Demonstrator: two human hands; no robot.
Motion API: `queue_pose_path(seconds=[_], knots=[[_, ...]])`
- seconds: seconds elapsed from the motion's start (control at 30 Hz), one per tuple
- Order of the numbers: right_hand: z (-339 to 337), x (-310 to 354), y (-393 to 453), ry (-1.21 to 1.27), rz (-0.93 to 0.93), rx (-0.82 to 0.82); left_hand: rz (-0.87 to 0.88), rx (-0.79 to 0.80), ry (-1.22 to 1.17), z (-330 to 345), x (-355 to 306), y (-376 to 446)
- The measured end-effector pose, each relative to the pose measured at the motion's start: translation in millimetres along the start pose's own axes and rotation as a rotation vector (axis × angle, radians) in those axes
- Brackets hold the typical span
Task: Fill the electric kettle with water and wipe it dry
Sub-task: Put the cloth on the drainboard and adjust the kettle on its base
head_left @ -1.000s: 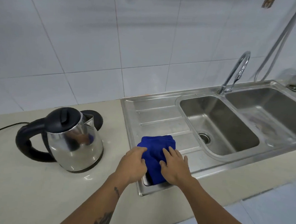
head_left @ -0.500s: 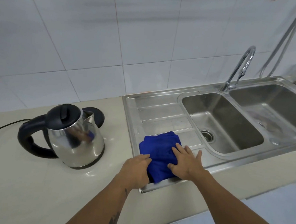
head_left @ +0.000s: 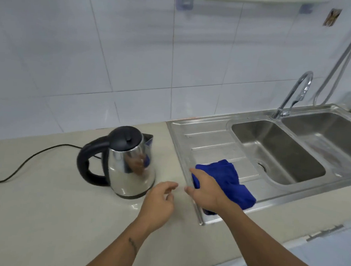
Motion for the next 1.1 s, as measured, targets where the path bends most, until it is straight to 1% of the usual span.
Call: queue_pose_path(seconds=[0.07,0.2,0.3,0.4,0.47,0.6,0.73,0.83,0.93,1.0,1.1], knots=[[26.6,23.6,2.7,0.158,0.02,0.014,-0.112,-0.112,-0.215,-32.9,19.5,-16.6],[66.8,59.3,11.1,0.452,0.101,0.049,-0.285,-0.339,-0.501,-90.8,62.4,-41.1],[83.5,76.8,18.5,0.526,0.129,0.044,-0.358,-0.487,-0.607,-122.0,83.3,-46.6],[87.7,92.5,25.5,0.552,0.127,0.027,-0.387,-0.607,-0.623,-146.1,87.8,-44.7],[84.6,102.6,29.6,0.538,0.106,0.014,-0.388,-0.599,-0.636,-156.5,84.1,-40.7],[78.0,116.5,36.6,0.533,0.062,0.028,-0.299,-0.438,-0.631,-162.9,81.4,-25.6],[79.6,118.3,42.5,0.573,0.039,0.048,-0.245,-0.383,-0.634,-162.7,86.2,-21.4],[85.3,117.1,44.3,0.614,0.026,0.007,-0.21,-0.402,-0.697,-166.5,85.9,-22.7],[89.3,116.2,42.7,0.634,0.024,-0.033,-0.214,-0.431,-0.786,-173.2,81.1,-20.1],[91.0,117.0,39.6,0.658,0.019,-0.032,-0.188,-0.447,-0.774,-176.1,76.5,-19.3],[86.7,123.6,39.1,0.687,-0.019,-0.037,-0.113,-0.452,-0.69,-180.6,67.0,-19.2]])
Point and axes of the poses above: each hand's wrist, its own y-axis towards the middle knuckle, its own z-axis out of the palm, x = y × z, the point moved 4 cm from there along y, towards the middle knuckle, and after that the axes turned 3 degrees about x, right-handed, at the moved point
